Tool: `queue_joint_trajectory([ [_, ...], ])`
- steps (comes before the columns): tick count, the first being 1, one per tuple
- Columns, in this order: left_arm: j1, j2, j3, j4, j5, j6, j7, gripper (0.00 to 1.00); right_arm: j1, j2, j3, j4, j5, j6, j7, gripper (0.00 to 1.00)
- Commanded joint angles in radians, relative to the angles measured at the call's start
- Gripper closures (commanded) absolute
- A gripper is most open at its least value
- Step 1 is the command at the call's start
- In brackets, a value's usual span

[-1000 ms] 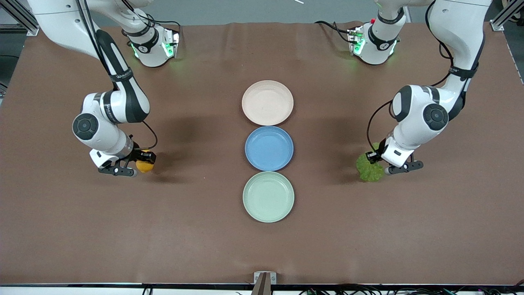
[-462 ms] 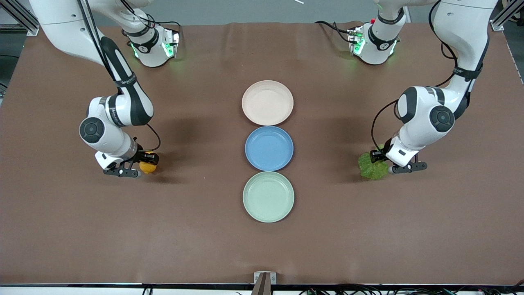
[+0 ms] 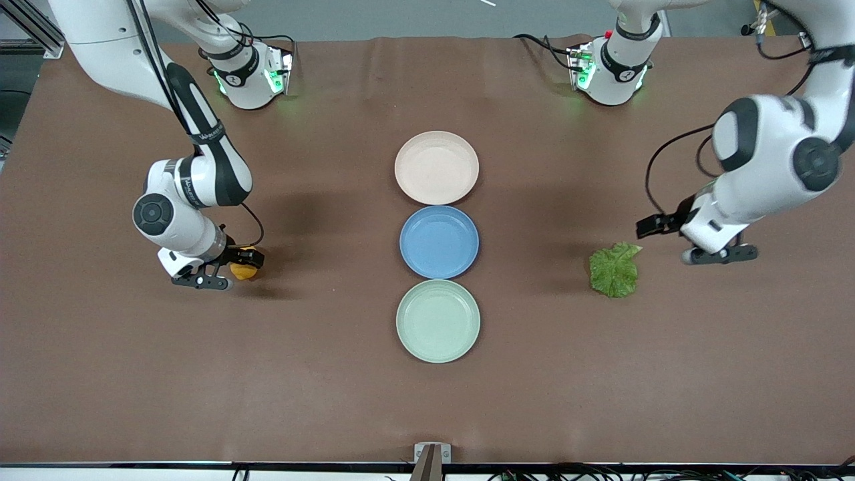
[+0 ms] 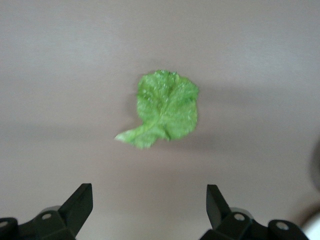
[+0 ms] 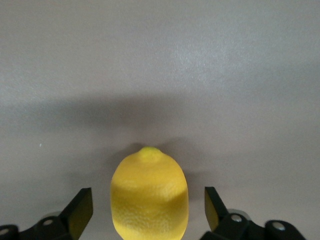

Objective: Pick lemon and lettuce from plates

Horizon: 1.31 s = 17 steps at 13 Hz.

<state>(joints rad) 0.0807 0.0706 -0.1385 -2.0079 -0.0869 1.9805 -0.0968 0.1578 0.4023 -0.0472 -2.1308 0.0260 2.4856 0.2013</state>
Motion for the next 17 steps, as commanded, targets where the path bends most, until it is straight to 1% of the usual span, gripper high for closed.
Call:
queue_joint_trajectory([
  [1, 0.008, -0.051, -0.001, 0.116, 0.010, -0.180, 0.014, 0.00, -0.017, -0.046, 0.012, 0.122, 0.011, -0.208, -0.057, 0.00],
  [3, 0.011, -0.051, 0.002, 0.278, 0.010, -0.354, 0.012, 0.00, -0.052, -0.063, 0.004, 0.307, 0.008, -0.513, -0.143, 0.00],
  [4, 0.034, -0.051, 0.000, 0.350, 0.010, -0.415, 0.014, 0.00, -0.064, -0.063, 0.004, 0.413, 0.000, -0.640, -0.167, 0.00],
  [5, 0.053, -0.051, -0.003, 0.413, 0.010, -0.460, 0.017, 0.00, -0.073, -0.063, 0.003, 0.492, -0.003, -0.737, -0.187, 0.00],
  [7, 0.051, -0.051, -0.007, 0.498, 0.013, -0.509, 0.012, 0.00, -0.109, -0.063, 0.003, 0.618, -0.001, -0.859, -0.187, 0.00],
  [9, 0.051, -0.043, -0.009, 0.544, 0.013, -0.509, 0.000, 0.00, -0.136, -0.050, 0.004, 0.753, 0.002, -0.953, -0.189, 0.00],
  [12, 0.053, -0.040, -0.009, 0.546, 0.012, -0.509, -0.003, 0.00, -0.161, -0.049, 0.004, 0.805, 0.003, -0.958, -0.183, 0.00],
  [17, 0.059, -0.028, 0.002, 0.546, 0.012, -0.509, 0.003, 0.00, -0.176, -0.056, 0.006, 0.798, 0.009, -0.975, -0.187, 0.00],
])
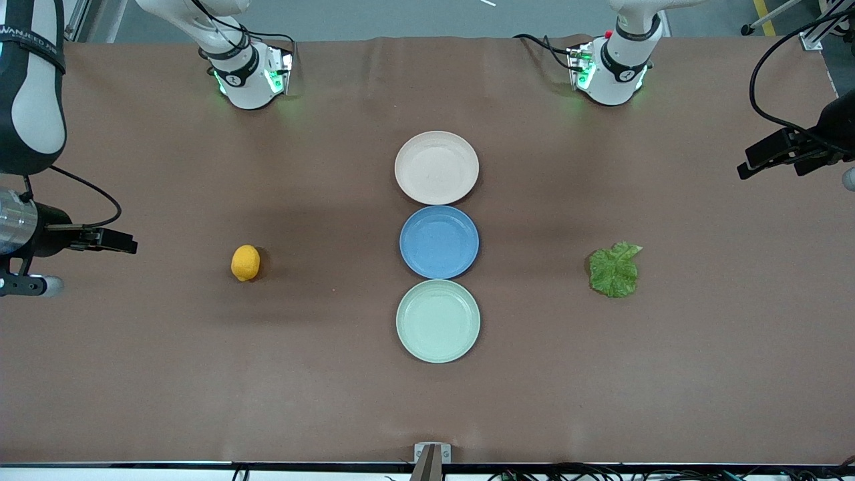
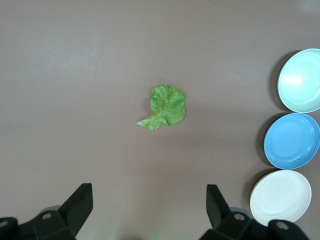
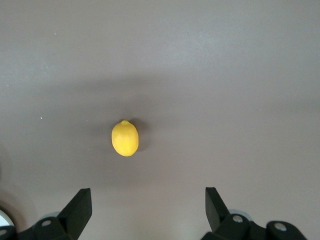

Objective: Pick lemon and lettuce from plates

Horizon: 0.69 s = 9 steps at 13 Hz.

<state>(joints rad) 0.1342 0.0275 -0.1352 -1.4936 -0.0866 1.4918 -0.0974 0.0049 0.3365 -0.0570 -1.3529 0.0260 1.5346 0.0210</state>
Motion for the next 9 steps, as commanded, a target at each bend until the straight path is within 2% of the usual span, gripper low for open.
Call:
queue_joint_trajectory([
  [1, 0.004, 0.015, -0.001, 0.032, 0.011, -0.021, 0.002, 0.00, -0.031, 0.009, 0.016, 0.020, 0.014, -0.042, -0.010, 0.00],
  [4, -0.002, 0.014, -0.003, 0.032, 0.011, -0.021, 0.001, 0.00, -0.029, -0.016, 0.014, 0.012, 0.012, -0.074, -0.094, 0.00],
  [7, -0.040, 0.012, 0.008, 0.033, 0.010, -0.021, -0.001, 0.00, -0.032, -0.111, 0.014, -0.081, -0.001, -0.053, -0.101, 0.00],
  [9, -0.123, 0.008, 0.090, 0.035, 0.010, -0.021, -0.001, 0.00, -0.031, -0.183, 0.014, -0.153, -0.001, -0.038, -0.101, 0.00],
])
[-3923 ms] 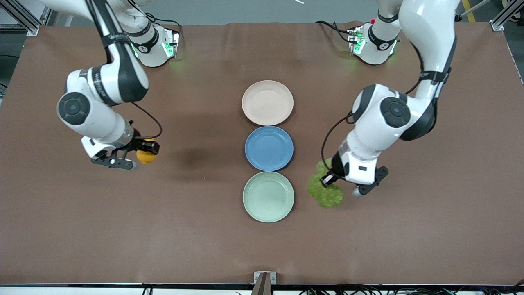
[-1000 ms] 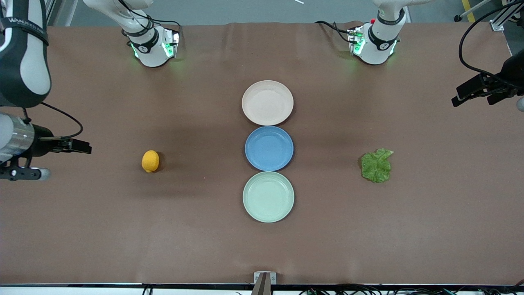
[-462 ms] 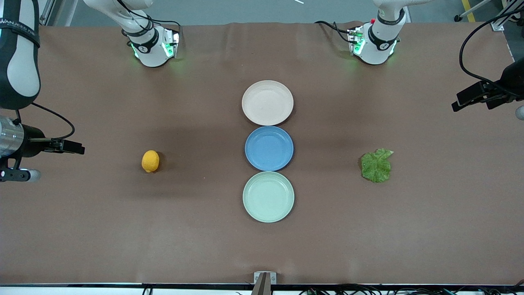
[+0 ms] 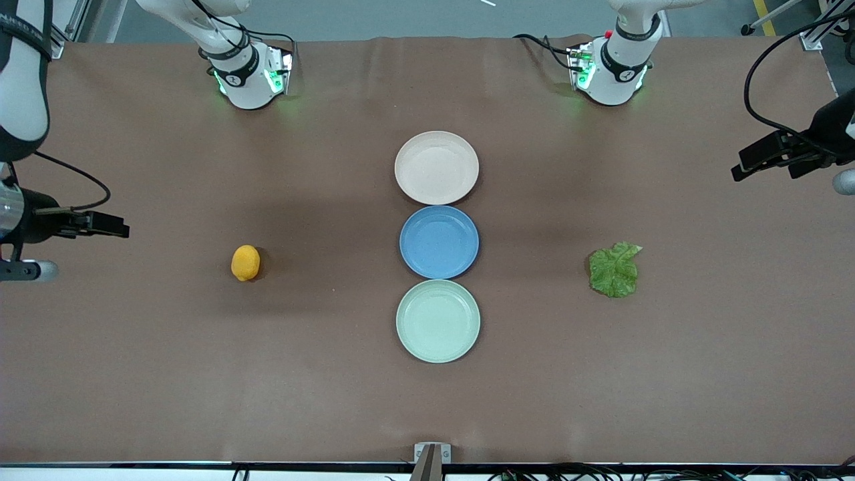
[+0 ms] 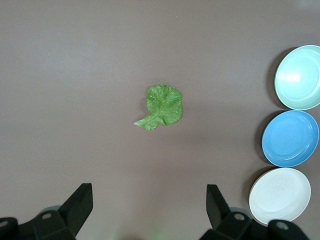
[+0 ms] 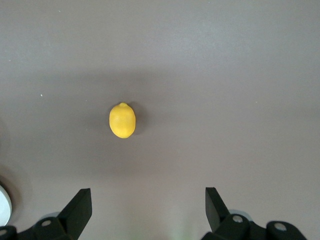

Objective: Pick lemon and lettuce from plates

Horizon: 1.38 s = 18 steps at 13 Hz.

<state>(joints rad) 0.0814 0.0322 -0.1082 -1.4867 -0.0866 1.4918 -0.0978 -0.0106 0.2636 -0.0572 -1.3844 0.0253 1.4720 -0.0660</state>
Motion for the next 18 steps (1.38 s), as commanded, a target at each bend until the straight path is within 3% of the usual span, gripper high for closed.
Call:
queue_joint_trajectory([
  [1, -0.106, 0.002, 0.103, 0.028, 0.010, -0.021, 0.000, 0.00, -0.014, -0.160, 0.014, -0.186, -0.002, 0.057, -0.014, 0.00],
  [3, -0.123, 0.002, 0.117, 0.028, 0.010, -0.021, 0.000, 0.00, -0.012, -0.281, 0.014, -0.339, -0.002, 0.138, -0.014, 0.00],
  [5, -0.117, 0.000, 0.116, 0.028, 0.010, -0.021, 0.003, 0.00, -0.009, -0.351, 0.019, -0.413, -0.013, 0.165, -0.012, 0.00],
  [18, -0.109, -0.001, 0.113, 0.029, 0.008, -0.021, 0.013, 0.00, -0.009, -0.376, 0.027, -0.417, -0.013, 0.172, 0.002, 0.00],
])
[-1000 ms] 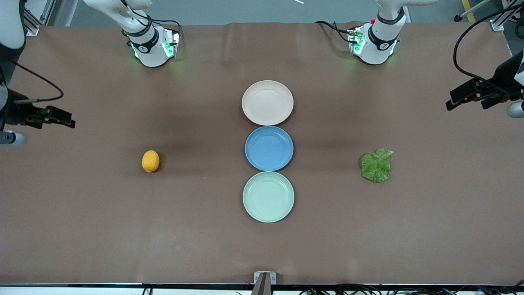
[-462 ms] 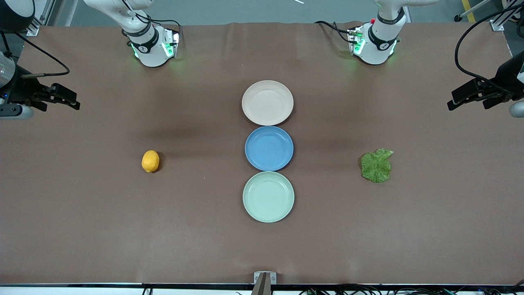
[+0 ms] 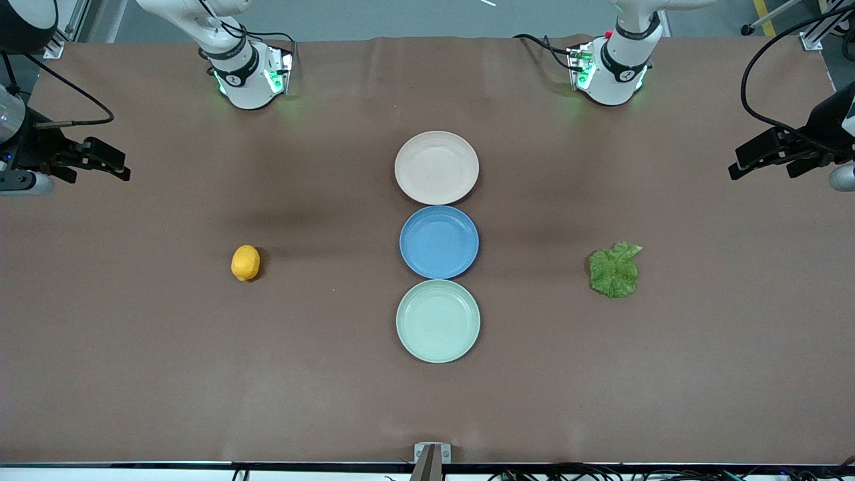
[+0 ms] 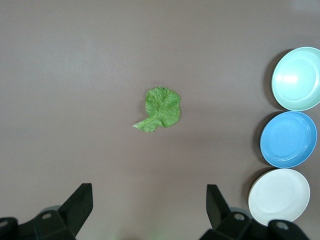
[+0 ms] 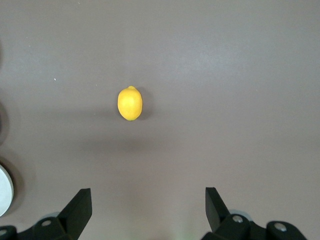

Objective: Pick lemon and lettuce from plates

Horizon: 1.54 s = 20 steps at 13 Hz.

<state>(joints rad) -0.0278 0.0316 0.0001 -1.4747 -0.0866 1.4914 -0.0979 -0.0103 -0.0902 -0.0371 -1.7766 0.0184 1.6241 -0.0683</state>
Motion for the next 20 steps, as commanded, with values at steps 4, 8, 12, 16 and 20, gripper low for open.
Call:
queue_joint_trajectory([
  [4, -0.001, -0.001, 0.005, 0.017, 0.008, -0.020, 0.014, 0.00, -0.008, -0.020, 0.005, -0.024, -0.006, 0.045, 0.004, 0.00],
  [8, -0.001, -0.001, 0.005, 0.017, 0.010, -0.020, 0.014, 0.00, -0.008, -0.020, 0.005, -0.024, -0.008, 0.045, 0.002, 0.00],
  [12, -0.003, -0.001, 0.005, 0.017, 0.011, -0.020, 0.014, 0.00, -0.008, -0.019, 0.005, -0.024, -0.008, 0.045, 0.002, 0.00],
  [16, -0.001, -0.002, 0.003, 0.017, 0.028, -0.020, 0.015, 0.00, -0.008, -0.019, 0.005, -0.024, -0.008, 0.045, 0.002, 0.00],
  [20, -0.003, -0.002, -0.005, 0.017, 0.056, -0.020, 0.015, 0.00, -0.008, -0.019, 0.005, -0.024, -0.008, 0.045, 0.002, 0.00],
])
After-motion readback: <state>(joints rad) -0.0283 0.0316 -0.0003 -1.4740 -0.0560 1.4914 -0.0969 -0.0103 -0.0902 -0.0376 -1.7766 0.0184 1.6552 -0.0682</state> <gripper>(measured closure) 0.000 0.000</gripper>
